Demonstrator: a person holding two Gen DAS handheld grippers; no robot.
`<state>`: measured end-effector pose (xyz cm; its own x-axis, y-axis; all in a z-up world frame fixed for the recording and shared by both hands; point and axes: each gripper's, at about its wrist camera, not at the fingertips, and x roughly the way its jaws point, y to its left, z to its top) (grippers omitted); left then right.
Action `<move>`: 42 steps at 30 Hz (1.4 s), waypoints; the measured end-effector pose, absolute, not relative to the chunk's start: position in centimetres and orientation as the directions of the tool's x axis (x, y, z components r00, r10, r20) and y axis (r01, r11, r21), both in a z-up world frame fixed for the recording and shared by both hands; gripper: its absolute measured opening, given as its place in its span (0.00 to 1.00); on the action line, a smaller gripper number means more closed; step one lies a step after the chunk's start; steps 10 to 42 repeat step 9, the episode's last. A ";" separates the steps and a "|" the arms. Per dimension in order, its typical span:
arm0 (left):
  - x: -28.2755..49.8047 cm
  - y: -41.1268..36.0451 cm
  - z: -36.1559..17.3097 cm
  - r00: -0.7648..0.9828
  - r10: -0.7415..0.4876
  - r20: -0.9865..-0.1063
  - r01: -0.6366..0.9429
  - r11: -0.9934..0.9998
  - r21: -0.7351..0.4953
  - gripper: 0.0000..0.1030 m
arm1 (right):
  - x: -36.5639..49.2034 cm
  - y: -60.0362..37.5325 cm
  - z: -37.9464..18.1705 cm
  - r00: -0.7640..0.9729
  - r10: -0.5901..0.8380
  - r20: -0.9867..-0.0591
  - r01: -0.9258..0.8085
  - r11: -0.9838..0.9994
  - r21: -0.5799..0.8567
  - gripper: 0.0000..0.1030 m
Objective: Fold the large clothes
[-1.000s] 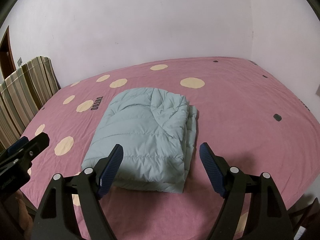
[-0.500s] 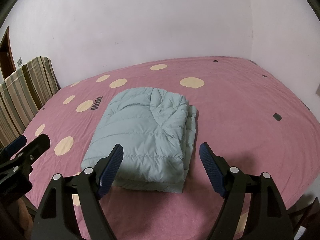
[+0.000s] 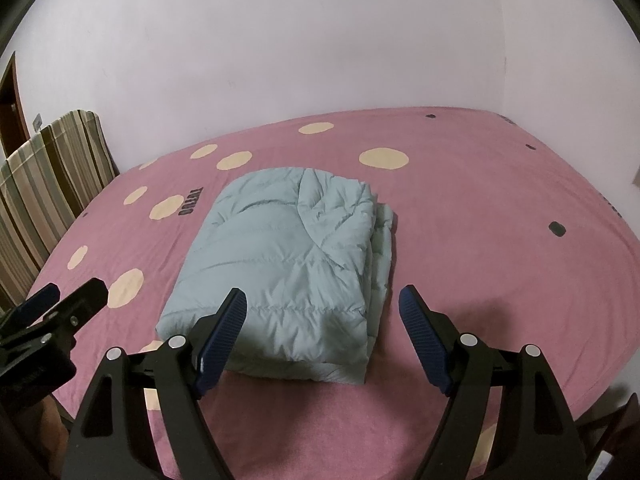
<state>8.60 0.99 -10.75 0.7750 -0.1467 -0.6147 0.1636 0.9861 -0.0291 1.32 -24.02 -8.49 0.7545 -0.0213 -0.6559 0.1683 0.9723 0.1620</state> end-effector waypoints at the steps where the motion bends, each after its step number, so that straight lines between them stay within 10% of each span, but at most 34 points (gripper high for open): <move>1: 8.7 1.0 -10.8 0.781 -0.136 -0.610 0.155 0.988 -0.022 0.98 | 1.4 -24.2 -8.5 0.754 -0.022 -0.656 0.169 0.972 0.162 0.75; 42: 11.9 3.8 -12.6 0.737 -0.108 -0.667 0.085 0.994 -0.067 0.98 | 2.1 -25.7 -9.2 0.751 -0.041 -0.659 0.199 0.966 0.167 0.75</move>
